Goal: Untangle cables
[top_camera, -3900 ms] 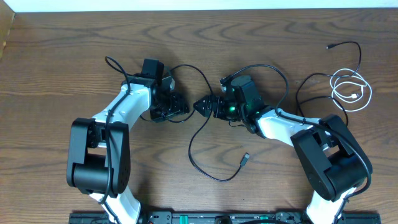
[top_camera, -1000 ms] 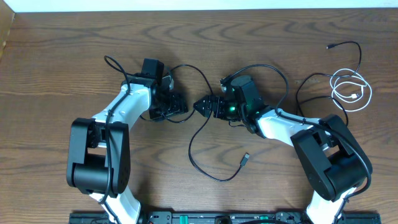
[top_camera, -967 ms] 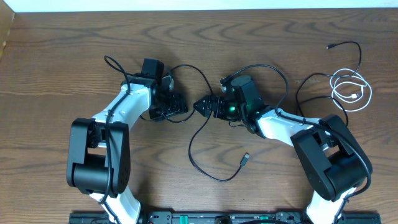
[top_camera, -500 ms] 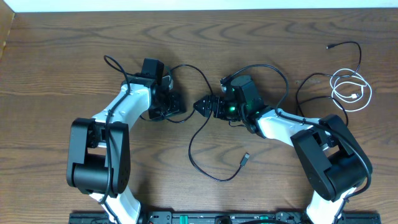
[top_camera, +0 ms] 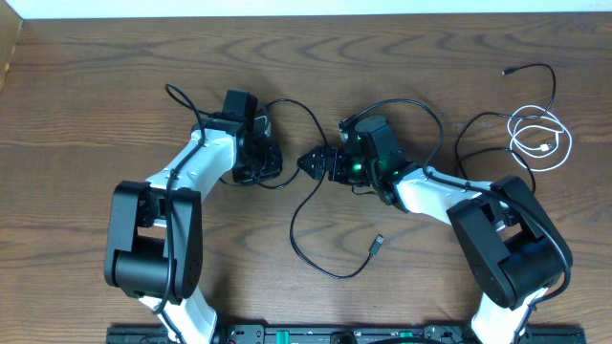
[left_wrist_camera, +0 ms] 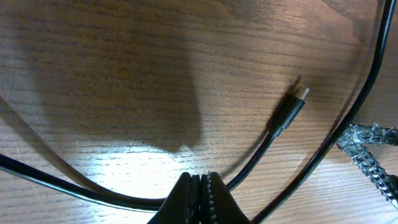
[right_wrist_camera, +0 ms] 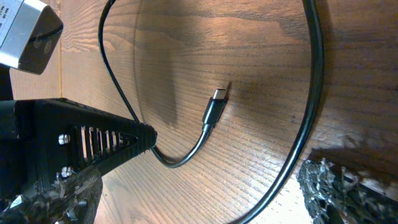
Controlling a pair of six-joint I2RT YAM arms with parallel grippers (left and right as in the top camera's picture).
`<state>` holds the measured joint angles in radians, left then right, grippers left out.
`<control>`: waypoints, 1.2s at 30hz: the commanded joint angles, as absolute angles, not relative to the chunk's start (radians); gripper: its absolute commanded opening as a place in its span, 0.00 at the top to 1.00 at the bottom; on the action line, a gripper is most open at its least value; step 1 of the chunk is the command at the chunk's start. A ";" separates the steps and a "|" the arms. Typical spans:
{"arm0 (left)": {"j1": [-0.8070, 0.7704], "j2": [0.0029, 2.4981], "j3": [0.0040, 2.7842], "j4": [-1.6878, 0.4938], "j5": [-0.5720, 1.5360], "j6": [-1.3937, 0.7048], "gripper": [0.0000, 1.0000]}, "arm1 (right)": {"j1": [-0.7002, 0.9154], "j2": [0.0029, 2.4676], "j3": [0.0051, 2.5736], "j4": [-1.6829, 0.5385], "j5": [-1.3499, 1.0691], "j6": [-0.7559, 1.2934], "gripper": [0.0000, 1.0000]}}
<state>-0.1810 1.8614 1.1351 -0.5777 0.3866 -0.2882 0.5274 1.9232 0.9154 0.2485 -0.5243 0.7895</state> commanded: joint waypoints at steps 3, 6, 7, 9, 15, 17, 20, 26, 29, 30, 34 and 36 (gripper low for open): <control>-0.182 1.863 1.134 -0.578 0.379 -0.282 0.92 | 0.519 1.969 0.889 0.213 -0.477 0.807 0.01; -0.182 1.863 1.134 -0.577 0.369 -0.282 0.92 | 0.519 1.969 0.889 0.215 -0.477 0.808 0.01; -0.182 1.863 1.134 -0.576 0.360 -0.283 0.92 | 0.519 1.969 0.889 0.225 -0.477 0.812 0.01; -0.182 1.863 1.134 -0.572 0.353 -0.283 0.92 | 0.521 1.969 0.889 0.247 -0.477 0.815 0.01; -0.182 1.863 1.134 -0.544 0.324 -0.294 0.92 | 0.521 1.969 0.889 0.251 -0.477 0.815 0.01; -0.181 1.863 1.134 -0.545 0.272 -0.316 0.90 | 0.521 1.969 0.889 0.251 -0.468 0.815 0.01; -0.180 1.863 1.134 -0.548 0.250 -0.316 0.83 | 0.521 1.969 0.889 0.249 -0.455 0.814 0.01; -0.174 1.857 1.146 -0.556 0.430 -0.157 0.84 | 0.524 1.965 0.889 0.228 -0.489 0.709 0.26; -0.149 1.827 1.152 -0.568 0.472 -0.156 0.85 | 0.521 1.917 0.892 0.264 -0.512 0.698 0.27; -0.137 1.816 1.152 -0.567 0.472 -0.163 0.85 | 0.521 1.899 0.897 0.257 -0.504 0.692 0.28; -0.061 1.755 1.152 -0.566 0.472 -0.207 0.85 | 0.524 1.785 0.931 0.154 -0.468 0.653 0.32; -0.023 1.739 1.152 -0.564 0.471 -0.232 0.85 | 0.525 1.737 0.950 0.065 -0.457 0.661 0.33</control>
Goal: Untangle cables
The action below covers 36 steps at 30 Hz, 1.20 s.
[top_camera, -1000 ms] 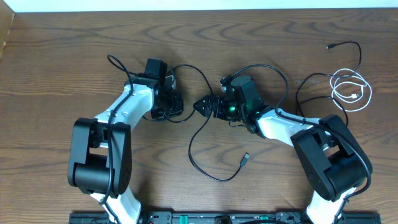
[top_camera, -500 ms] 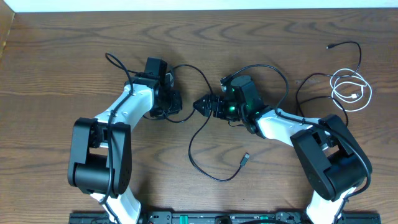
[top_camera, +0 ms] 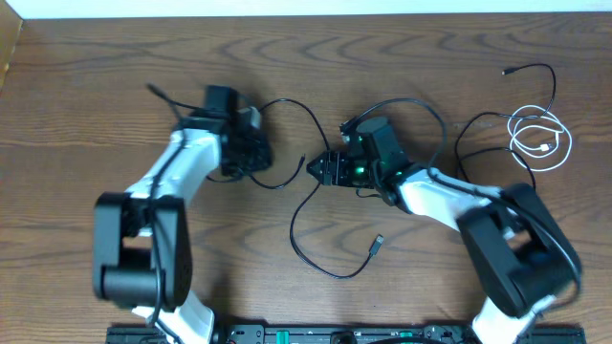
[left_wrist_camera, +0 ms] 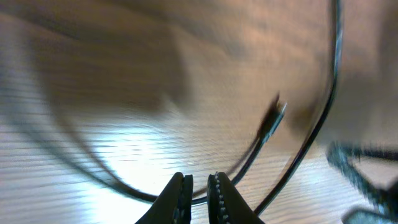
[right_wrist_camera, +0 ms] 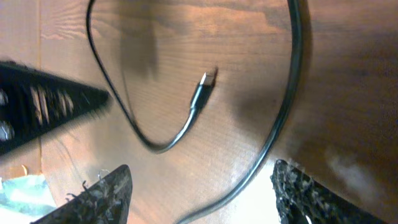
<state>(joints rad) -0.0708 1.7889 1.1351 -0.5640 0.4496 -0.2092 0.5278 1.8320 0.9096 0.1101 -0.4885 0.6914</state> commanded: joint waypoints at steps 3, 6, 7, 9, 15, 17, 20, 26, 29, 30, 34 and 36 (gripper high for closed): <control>0.025 1.739 1.148 -0.568 0.444 -0.253 0.85 | 0.525 1.686 0.954 -0.061 -0.463 0.714 0.41; 0.050 1.740 1.127 -0.578 0.364 -0.281 0.85 | 0.522 1.649 0.953 -0.209 -0.474 0.698 0.69; 0.055 1.740 1.122 -0.580 0.341 -0.307 0.85 | 0.520 1.641 0.953 -0.242 -0.477 0.689 0.75; 0.057 1.740 1.116 -0.587 0.276 -0.370 0.89 | 0.518 1.627 0.953 -0.300 -0.498 0.666 0.80; 0.057 1.741 1.116 -0.621 0.064 -0.558 0.92 | 0.552 1.629 0.953 -0.326 -0.526 0.684 0.84; 0.056 1.743 1.116 -0.617 0.067 -0.560 0.91 | 0.575 1.631 0.953 -0.316 -0.513 0.683 0.78; 0.048 1.744 1.116 -0.617 0.067 -0.559 0.83 | 0.617 1.644 0.953 -0.274 -0.459 0.698 0.71; 0.014 1.745 1.116 -0.605 0.067 -0.554 0.60 | 0.667 1.681 0.953 -0.247 -0.350 0.771 0.68; -0.014 1.745 1.116 -0.592 0.067 -0.523 0.50 | 0.672 1.697 0.953 -0.247 -0.346 0.782 0.68; -0.023 1.745 1.116 -0.585 0.067 -0.513 0.48 | 0.672 1.702 0.953 -0.246 -0.345 0.782 0.68; -0.058 1.752 1.116 -0.551 0.066 -0.494 0.48 | 0.677 1.727 0.953 -0.247 -0.339 0.789 0.68; -0.071 1.769 1.116 -0.539 0.066 -0.494 0.48 | 0.677 1.740 0.953 -0.247 -0.339 0.794 0.68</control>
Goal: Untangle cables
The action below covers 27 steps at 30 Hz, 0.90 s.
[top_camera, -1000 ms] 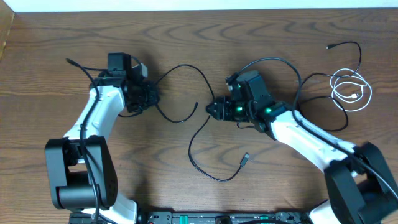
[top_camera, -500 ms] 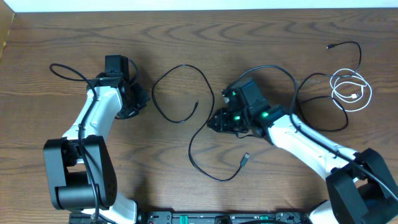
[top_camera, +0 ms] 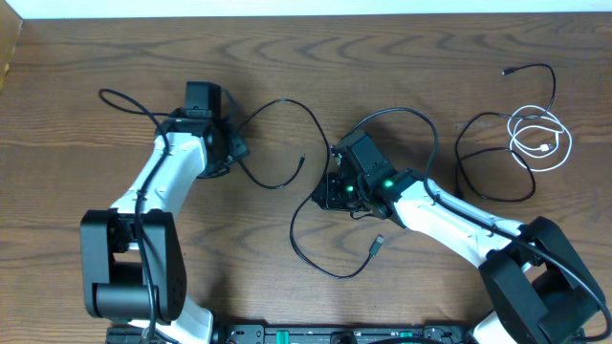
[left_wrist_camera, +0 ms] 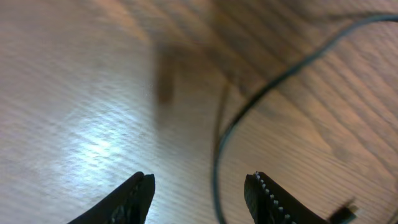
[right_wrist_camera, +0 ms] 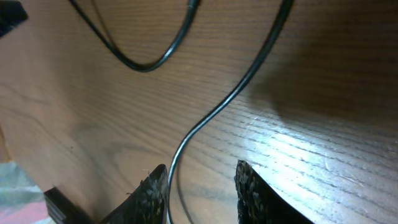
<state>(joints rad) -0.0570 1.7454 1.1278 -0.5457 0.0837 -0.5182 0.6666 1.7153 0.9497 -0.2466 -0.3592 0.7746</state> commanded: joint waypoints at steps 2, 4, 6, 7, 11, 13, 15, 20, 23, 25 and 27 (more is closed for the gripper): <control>-0.076 1.792 1.116 -0.533 0.066 -0.495 0.48 | 0.677 1.753 0.953 -0.248 -0.339 0.793 0.69; -0.076 1.818 1.116 -0.532 0.066 -0.495 0.48 | 0.677 1.766 0.953 -0.255 -0.339 0.793 0.72; -0.076 1.841 1.116 -0.525 0.066 -0.495 0.48 | 0.681 1.777 0.953 -0.256 -0.339 0.793 0.73; -0.076 1.855 1.116 -0.516 0.066 -0.495 0.48 | 0.685 1.782 0.953 -0.256 -0.339 0.793 0.73; -0.076 1.876 1.116 -0.498 0.067 -0.496 0.54 | 0.709 1.805 0.953 -0.254 -0.324 0.810 0.73; -0.076 1.876 1.116 -0.499 0.080 -0.499 0.73 | 0.720 1.818 0.953 -0.255 -0.301 0.841 0.74; -0.076 1.876 1.116 -0.499 0.121 -0.498 0.80 | 0.722 1.831 0.953 -0.255 -0.298 0.875 0.74; -0.076 1.876 1.116 -0.540 0.192 -0.498 0.90 | 0.721 1.840 0.953 -0.271 -0.310 0.919 0.76; -0.076 1.876 1.116 -0.556 0.248 -0.499 0.92 | 0.721 1.848 0.953 -0.270 -0.348 0.958 0.75; -0.076 1.876 1.116 -0.559 0.305 -0.498 0.92 | 0.721 1.859 0.953 -0.264 -0.351 0.967 0.70; -0.076 1.876 1.116 -0.564 0.364 -0.498 0.92 | 0.720 1.874 0.952 -0.249 -0.362 0.972 0.64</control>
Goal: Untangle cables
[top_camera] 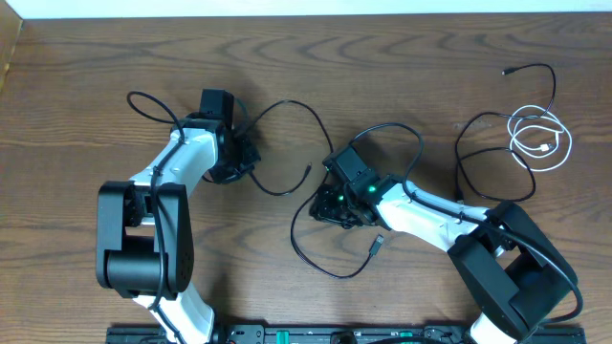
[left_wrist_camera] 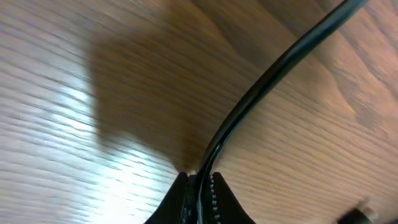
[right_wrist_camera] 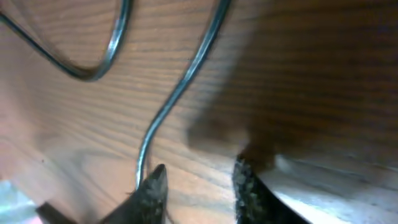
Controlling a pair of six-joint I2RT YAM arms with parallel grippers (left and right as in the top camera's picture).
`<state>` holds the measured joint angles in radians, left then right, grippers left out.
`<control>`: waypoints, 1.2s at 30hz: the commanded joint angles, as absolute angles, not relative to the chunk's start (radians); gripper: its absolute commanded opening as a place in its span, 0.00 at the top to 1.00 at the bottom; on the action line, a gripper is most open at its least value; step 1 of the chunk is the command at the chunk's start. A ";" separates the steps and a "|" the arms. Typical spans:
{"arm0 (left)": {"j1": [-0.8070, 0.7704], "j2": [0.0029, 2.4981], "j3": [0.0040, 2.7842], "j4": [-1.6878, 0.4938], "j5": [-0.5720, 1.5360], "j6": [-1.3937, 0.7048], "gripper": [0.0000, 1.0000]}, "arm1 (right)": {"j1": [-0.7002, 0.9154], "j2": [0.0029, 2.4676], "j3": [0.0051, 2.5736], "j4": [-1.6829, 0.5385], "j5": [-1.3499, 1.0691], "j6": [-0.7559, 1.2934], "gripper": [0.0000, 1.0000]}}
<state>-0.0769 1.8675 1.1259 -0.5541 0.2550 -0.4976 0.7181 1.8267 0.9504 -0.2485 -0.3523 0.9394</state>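
A long black cable (top_camera: 293,234) lies across the middle of the table, with one plug (top_camera: 307,171) near the centre and the other (top_camera: 378,244) toward the front. My left gripper (top_camera: 237,164) is shut on this cable (left_wrist_camera: 249,106), which runs up and to the right from the closed left gripper (left_wrist_camera: 199,182). Low over the cable's middle stretch is my right gripper (top_camera: 325,205). In the right wrist view the right gripper (right_wrist_camera: 199,180) is open. The cable (right_wrist_camera: 171,102) ends beside the tip of its left finger, and only wood shows between the fingers.
A coiled white cable (top_camera: 540,136) lies at the far right. A second black cable lies around it, with its plug (top_camera: 508,71) toward the back. Each arm's own black wire loops above its wrist. The table's back edge (top_camera: 306,13) is close behind.
My left gripper was wide open above the cable and is now shut on it, a little further right. The right gripper stayed open and shifted slightly left and forward, lower over the wood.
At first my left gripper was shut at the cable near the centre, facing the open right gripper. Then its jaws stood slightly apart. Then it was wide open further left, with the right gripper over the cable's middle. Now the left gripper is shut on the cable.
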 commanded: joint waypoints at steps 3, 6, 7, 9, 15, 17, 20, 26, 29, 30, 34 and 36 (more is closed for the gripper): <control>-0.076 1.876 1.116 -0.569 0.436 -0.498 0.92 | 0.710 1.912 0.953 -0.193 -0.429 0.972 0.60; -0.076 1.876 1.116 -0.578 0.471 -0.499 0.92 | 0.696 1.959 0.953 -0.133 -0.488 0.973 0.58; -0.076 1.876 1.116 -0.580 0.477 -0.498 0.92 | 0.690 1.979 0.953 -0.111 -0.515 0.973 0.57; -0.076 1.876 1.116 -0.588 0.483 -0.498 0.92 | 0.675 2.021 0.952 -0.072 -0.569 0.978 0.55; -0.076 1.876 1.116 -0.629 0.482 -0.498 0.92 | 0.631 2.109 0.953 0.076 -0.666 1.018 0.56; -0.076 1.876 1.115 -0.643 0.482 -0.498 0.92 | 0.626 2.115 0.953 0.103 -0.650 1.058 0.56; -0.076 1.876 1.106 -0.650 0.482 -0.498 0.92 | 0.626 2.117 0.953 0.133 -0.591 1.106 0.57; -0.076 1.876 1.069 -0.649 0.482 -0.505 0.92 | 0.626 2.117 0.953 0.203 -0.418 1.175 0.59; -0.076 1.876 1.050 -0.650 0.482 -0.561 0.92 | 0.626 2.117 0.953 0.219 -0.365 1.175 0.59; -0.076 1.876 1.048 -0.650 0.483 -0.571 0.92 | 0.626 2.117 0.953 0.221 -0.358 1.174 0.59; -0.076 1.876 1.038 -0.650 0.483 -0.613 0.92 | 0.628 2.117 0.953 0.221 -0.286 1.174 0.61; -0.076 1.876 1.037 -0.651 0.483 -0.629 0.92 | 0.628 2.117 0.953 0.221 -0.280 1.174 0.64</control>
<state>-0.0769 1.8675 1.0573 -0.6468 0.4854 -0.5816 0.6289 2.0476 1.0000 0.2714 -0.4812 1.1637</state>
